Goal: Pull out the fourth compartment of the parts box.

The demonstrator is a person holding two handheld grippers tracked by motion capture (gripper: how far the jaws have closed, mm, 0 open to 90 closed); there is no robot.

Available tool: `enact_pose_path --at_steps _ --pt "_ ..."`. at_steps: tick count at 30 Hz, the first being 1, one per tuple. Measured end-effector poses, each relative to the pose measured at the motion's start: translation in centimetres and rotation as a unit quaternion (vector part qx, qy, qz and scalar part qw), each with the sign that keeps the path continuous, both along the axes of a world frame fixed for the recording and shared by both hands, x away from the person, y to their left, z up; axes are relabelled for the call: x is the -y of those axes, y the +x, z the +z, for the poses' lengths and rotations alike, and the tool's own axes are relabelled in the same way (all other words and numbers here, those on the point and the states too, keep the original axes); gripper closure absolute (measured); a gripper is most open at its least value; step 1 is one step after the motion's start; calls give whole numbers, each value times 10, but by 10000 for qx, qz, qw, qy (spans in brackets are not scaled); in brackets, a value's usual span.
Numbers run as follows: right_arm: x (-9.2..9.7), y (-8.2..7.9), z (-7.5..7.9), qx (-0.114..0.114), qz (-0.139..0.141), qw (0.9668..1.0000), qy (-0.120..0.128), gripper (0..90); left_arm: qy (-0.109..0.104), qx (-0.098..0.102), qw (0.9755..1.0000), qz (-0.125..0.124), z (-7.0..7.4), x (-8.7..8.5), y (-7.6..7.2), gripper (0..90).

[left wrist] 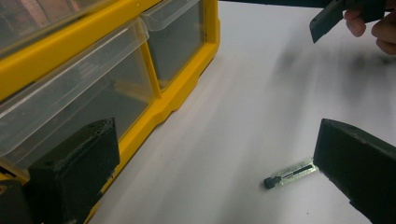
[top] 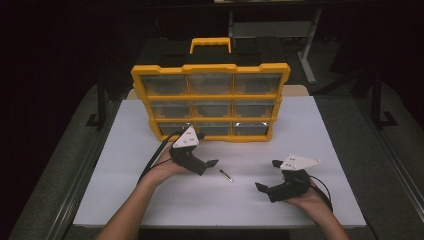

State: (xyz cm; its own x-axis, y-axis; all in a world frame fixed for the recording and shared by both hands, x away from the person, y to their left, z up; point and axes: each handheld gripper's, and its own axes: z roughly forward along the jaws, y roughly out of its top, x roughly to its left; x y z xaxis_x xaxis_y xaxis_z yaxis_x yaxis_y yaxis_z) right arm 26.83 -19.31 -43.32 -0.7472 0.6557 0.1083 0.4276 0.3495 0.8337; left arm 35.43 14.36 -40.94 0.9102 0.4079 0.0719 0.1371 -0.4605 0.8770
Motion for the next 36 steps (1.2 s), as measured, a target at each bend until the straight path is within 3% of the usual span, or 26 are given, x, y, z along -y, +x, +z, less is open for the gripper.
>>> enact_pose_path --at_steps 15,24,36 --pt "0 -1 1 29 24 10000 48 9 182 295 9993 -147 -1 3 -2 5" --pt "0 0 1 84 40 9999 49 9 435 521 9975 -207 -4 6 -4 5" --pt "-1 -1 1 42 46 10000 64 9 417 754 9960 -236 -3 6 -6 5"
